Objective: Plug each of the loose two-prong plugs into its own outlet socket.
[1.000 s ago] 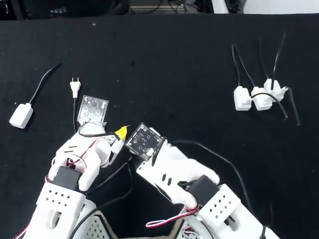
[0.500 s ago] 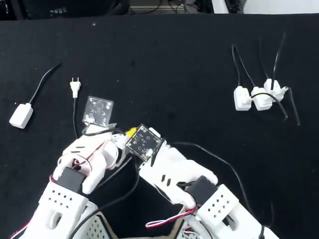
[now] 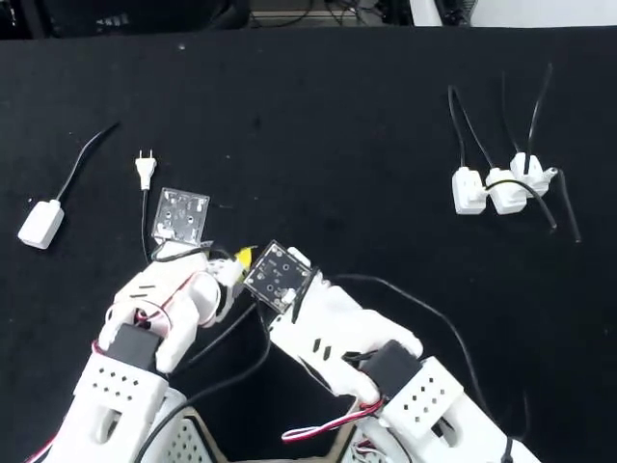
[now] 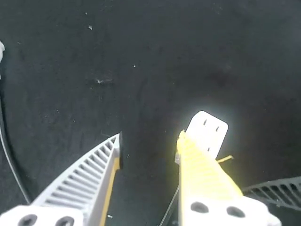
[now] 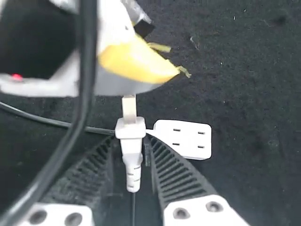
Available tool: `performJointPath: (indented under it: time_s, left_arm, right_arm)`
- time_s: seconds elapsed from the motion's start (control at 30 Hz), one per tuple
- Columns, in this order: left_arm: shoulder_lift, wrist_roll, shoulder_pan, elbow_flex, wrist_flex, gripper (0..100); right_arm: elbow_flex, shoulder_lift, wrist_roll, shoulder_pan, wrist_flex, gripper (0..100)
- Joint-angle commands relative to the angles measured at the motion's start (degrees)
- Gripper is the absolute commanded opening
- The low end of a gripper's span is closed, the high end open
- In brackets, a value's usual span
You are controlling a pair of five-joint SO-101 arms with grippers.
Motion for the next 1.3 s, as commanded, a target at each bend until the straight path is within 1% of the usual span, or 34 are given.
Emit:
performJointPath:
  time_s: [0.0,0.1,0.3,0.4,0.5,0.6,0.67,0.77,0.87,0.93,1.13,1.27]
  left_arm:
    - [-0.7,-1.2,-0.9,1.7,-4.5,20]
    - [-0.7,-2.9,-1.0,0.9,-5.5,20]
    - [-0.7,1.1,-0.6,-4.4,-5.2,20]
    - [-0.6,1.1,-0.1,-3.9,-5.2,20]
    - [-0.7,0.9,2.2,-2.0,-4.9,20]
    - [-0.7,-3.2,5.4,-2.2,-1.8,20]
    - [-0.7,-4.7,5.9,-1.9,-1.4,20]
    - [-0.7,-4.8,4.7,-1.5,-1.4,20]
    - [-0.7,-4.8,2.3,-1.5,-1.2,20]
    - [-0.5,-4.8,1.2,-1.2,-1.4,20]
    - [-0.7,-5.0,1.1,1.3,-3.7,20]
    - [-0.7,-4.9,1.1,1.3,-3.6,20]
  right_arm:
    - [-4.5,-1.9,-0.1,-0.7,0.3,1.0]
    - [-3.7,-1.4,-0.1,-0.8,0.3,1.0]
    - [0.6,-1.4,-0.1,-0.9,-3.3,1.0]
    - [0.6,-1.4,-0.1,-0.9,-3.8,1.0]
    - [-1.0,-1.4,-0.1,-0.8,-3.6,1.0]
    - [-2.1,-1.4,-0.1,-0.7,-3.3,1.0]
    - [-2.2,-1.4,-0.1,-0.7,-3.3,1.0]
    - [-2.7,-1.9,-0.1,0.7,-1.8,1.0]
    - [-6.6,-1.9,-0.1,4.1,2.2,1.0]
    - [-9.3,-1.9,-0.1,5.2,4.4,1.0]
    - [-9.7,-1.4,0.4,5.1,4.7,1.1]
    - [-9.5,-1.4,0.4,5.1,4.7,1.1]
